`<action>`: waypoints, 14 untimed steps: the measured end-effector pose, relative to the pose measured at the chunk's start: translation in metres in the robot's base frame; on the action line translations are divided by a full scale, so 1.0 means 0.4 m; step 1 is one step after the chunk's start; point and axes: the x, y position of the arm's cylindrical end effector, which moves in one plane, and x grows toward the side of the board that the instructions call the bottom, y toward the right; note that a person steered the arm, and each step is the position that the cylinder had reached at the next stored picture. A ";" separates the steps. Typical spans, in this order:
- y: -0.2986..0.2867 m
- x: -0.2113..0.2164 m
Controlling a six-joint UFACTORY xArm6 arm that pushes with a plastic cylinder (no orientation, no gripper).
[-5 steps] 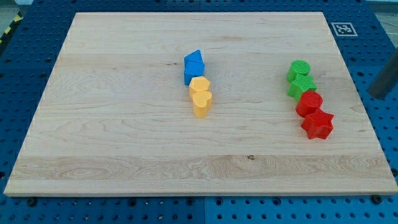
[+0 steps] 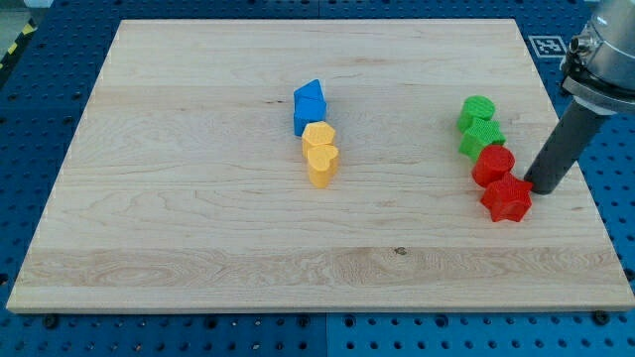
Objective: Move the red star to the bottom right of the board
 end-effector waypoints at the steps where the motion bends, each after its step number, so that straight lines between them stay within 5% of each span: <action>1: -0.060 0.000; 7: -0.295 0.190; 14: -0.237 0.119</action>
